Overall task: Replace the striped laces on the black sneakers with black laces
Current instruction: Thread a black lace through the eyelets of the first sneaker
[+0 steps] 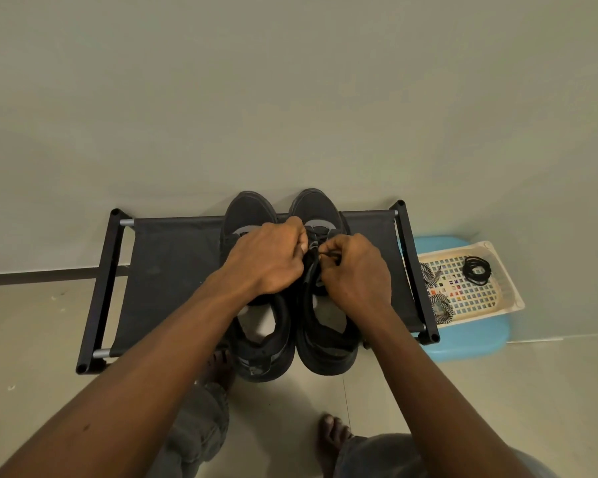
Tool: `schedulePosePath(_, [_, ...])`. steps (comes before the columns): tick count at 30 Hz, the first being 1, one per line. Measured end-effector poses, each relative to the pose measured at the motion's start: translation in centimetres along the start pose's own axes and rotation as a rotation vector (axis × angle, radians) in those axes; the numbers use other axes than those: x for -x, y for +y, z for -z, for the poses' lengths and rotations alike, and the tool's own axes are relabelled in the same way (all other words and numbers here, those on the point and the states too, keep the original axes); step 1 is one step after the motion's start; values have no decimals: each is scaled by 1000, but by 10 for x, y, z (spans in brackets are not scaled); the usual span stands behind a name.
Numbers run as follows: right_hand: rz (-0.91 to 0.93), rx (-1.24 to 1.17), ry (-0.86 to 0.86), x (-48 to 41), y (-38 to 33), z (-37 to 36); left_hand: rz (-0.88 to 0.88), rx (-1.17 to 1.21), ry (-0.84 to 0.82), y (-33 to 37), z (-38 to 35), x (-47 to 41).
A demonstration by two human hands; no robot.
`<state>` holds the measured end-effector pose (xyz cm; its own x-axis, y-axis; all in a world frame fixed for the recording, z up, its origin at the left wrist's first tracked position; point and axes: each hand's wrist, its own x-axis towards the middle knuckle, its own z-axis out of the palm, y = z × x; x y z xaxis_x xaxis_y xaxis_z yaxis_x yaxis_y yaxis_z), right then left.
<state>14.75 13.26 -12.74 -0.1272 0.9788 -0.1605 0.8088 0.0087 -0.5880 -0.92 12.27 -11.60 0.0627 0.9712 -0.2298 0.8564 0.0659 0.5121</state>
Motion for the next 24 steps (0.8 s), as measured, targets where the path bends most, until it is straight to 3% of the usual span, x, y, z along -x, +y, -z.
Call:
schedulePosePath(5, [29,115,16,1,-1,3,6,58,33,-4,11,7])
schedulePosePath(10, [51,144,18,2,1,2,68,287,116,-12,23,12])
schedulePosePath(13, [64,148,23,2,1,2,127,583,186,-15,30,15])
schedulePosePath(17, [75,142,12,2,1,3,72,1129,237,-9,41,19])
schedulePosePath(19, [87,138,13,2,1,3,69,1292,217,-4,40,17])
schedulePosePath(21, [96,138,14,3,1,3,80,1178,204,-1,30,15])
schedulePosePath(24, [103,145,11,3,0,3,19,374,110,-5,11,8])
